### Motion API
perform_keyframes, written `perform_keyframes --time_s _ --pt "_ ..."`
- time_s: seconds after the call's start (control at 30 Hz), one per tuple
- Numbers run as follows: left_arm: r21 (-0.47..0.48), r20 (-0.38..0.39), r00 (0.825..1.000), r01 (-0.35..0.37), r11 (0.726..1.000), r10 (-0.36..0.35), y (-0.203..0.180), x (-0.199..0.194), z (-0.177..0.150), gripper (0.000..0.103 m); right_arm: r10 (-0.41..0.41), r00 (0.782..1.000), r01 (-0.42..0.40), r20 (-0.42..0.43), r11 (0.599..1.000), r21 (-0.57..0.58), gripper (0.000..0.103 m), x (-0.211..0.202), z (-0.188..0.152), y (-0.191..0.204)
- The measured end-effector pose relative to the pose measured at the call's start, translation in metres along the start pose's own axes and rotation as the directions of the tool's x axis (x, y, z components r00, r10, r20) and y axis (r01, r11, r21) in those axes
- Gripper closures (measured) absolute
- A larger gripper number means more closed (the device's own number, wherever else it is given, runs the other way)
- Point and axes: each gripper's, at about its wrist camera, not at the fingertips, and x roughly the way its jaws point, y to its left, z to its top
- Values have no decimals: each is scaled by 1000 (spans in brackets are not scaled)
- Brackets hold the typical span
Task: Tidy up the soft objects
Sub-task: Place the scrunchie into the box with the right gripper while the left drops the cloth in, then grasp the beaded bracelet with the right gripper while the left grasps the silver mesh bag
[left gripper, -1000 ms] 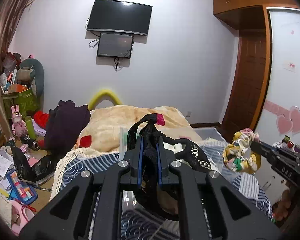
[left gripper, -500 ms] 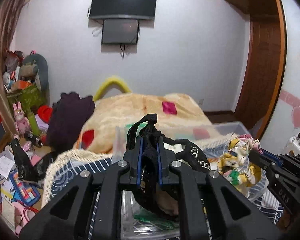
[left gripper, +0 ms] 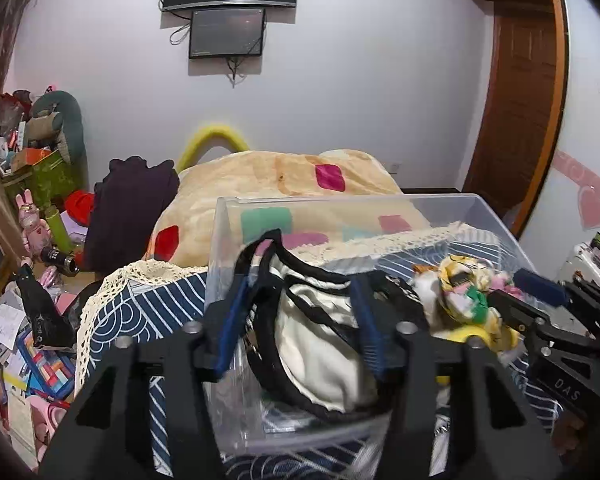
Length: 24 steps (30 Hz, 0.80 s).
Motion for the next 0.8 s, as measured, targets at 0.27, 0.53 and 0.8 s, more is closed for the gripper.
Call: perform_keyframes --time_s 0.27,0.53,0.8 --pt "19 55 998 25 1000 -26 -3 -41 -1 19 -2 996 2 89 1000 -7 32 -36 2 -3" --pt "51 105 994 34 998 -39 -8 -84 -16 0 13 992 -9 129 1000 -30 23 -58 -8 3" --pt "65 9 999 47 997 -48 -15 -81 -56 0 27 998 -25 62 999 -31 23 -53 -36 9"
